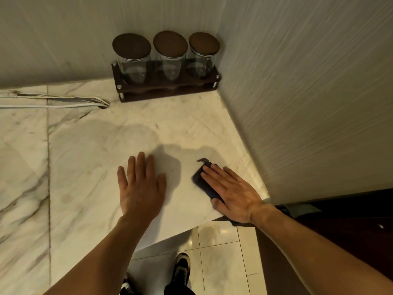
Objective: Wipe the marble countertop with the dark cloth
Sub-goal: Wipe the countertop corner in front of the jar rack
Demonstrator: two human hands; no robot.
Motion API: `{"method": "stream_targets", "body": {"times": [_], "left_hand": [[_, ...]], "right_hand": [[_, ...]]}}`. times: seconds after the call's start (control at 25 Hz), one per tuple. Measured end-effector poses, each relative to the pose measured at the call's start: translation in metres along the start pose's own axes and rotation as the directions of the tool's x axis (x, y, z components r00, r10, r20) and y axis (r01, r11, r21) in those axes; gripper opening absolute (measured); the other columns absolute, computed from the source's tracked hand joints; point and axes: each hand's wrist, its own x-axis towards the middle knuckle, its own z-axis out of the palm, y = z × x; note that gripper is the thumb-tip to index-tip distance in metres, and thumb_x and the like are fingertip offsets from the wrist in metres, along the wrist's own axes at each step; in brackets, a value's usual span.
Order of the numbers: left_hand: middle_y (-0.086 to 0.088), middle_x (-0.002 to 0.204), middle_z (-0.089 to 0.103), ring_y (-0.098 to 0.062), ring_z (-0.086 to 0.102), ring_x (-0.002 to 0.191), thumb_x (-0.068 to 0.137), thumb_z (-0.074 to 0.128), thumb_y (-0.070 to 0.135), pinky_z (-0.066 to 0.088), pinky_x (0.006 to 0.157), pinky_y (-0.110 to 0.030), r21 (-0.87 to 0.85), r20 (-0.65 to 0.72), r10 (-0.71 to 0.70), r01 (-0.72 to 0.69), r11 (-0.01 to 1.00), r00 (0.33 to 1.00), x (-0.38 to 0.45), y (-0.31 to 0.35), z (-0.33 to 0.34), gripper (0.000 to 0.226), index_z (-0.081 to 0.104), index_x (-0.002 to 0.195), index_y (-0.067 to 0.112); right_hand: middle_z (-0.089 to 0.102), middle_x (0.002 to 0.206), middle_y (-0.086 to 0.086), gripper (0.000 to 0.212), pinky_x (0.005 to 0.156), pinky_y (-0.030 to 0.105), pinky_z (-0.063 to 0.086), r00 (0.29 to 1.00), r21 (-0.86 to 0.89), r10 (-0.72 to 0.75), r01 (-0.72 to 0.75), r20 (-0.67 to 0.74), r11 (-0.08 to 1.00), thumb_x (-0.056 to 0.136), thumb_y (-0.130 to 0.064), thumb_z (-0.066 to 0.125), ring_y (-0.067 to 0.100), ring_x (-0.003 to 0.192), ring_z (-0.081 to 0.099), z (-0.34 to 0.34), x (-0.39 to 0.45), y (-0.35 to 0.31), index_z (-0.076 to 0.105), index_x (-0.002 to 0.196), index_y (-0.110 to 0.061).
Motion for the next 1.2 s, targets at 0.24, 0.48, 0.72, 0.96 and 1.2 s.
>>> {"method": "stream_targets", "body": {"times": [0.24, 0.48, 0.72, 0.96, 1.2], "left_hand": [[-0.020, 0.152, 0.032, -0.039, 0.026, 0.140, 0.095, 0.027, 0.048, 0.019, 0.112, -0.060, 0.060, 0.045, -0.019, 0.016, 0.998, 0.999, 0.002, 0.001, 0.000, 0.065, 0.033, 0.145, 0.008], [-0.015, 0.153, 0.033, -0.035, 0.025, 0.142, 0.094, 0.026, 0.050, 0.018, 0.114, -0.057, 0.090, 0.076, -0.054, 0.047, 0.995, 0.996, 0.004, 0.001, 0.002, 0.066, 0.034, 0.146, 0.012], [-0.013, 0.152, 0.037, -0.034, 0.028, 0.142, 0.092, 0.032, 0.048, 0.018, 0.113, -0.055, 0.054, 0.047, -0.078, 0.076, 0.996, 0.996, 0.006, 0.003, 0.000, 0.063, 0.041, 0.143, 0.013], [-0.011, 0.149, 0.041, -0.032, 0.033, 0.139, 0.087, 0.044, 0.046, 0.020, 0.112, -0.055, 0.028, 0.012, -0.088, 0.087, 0.996, 0.996, 0.008, 0.002, 0.001, 0.063, 0.046, 0.141, 0.014], [-0.011, 0.149, 0.042, -0.030, 0.031, 0.140, 0.087, 0.043, 0.047, 0.020, 0.112, -0.055, 0.023, -0.002, -0.089, 0.089, 0.996, 0.996, 0.009, 0.001, 0.000, 0.062, 0.048, 0.140, 0.014]], "right_hand": [[-0.011, 0.159, -0.006, 0.068, 0.117, 0.037, -0.003, 0.996, -0.049, -0.076, 0.078, 0.045, 0.996, 0.095, -0.046, 0.026, 0.008, 0.145, -0.017, -0.015, 0.035, 0.029, -0.010, 0.149, -0.026], [-0.018, 0.157, -0.006, 0.068, 0.118, 0.038, -0.003, 0.997, -0.059, -0.057, 0.059, 0.045, 0.996, 0.092, -0.047, 0.017, 0.010, 0.144, -0.020, -0.034, 0.083, 0.050, -0.015, 0.147, -0.025], [-0.013, 0.159, -0.007, 0.068, 0.119, 0.038, -0.001, 1.000, -0.050, 0.000, -0.001, -0.008, 0.999, 0.093, -0.048, 0.017, 0.009, 0.145, -0.015, -0.050, 0.135, 0.070, -0.011, 0.150, -0.024], [-0.008, 0.162, -0.003, 0.065, 0.119, 0.037, -0.001, 0.979, 0.050, 0.196, -0.193, -0.055, 0.980, 0.098, -0.043, 0.023, 0.011, 0.146, -0.009, -0.059, 0.180, 0.080, -0.004, 0.152, -0.019], [0.002, 0.162, 0.002, 0.065, 0.119, 0.042, 0.003, 0.874, 0.144, 0.463, -0.444, -0.149, 0.885, 0.097, -0.041, 0.025, 0.017, 0.147, -0.001, -0.064, 0.202, 0.073, 0.001, 0.153, -0.017]]}}
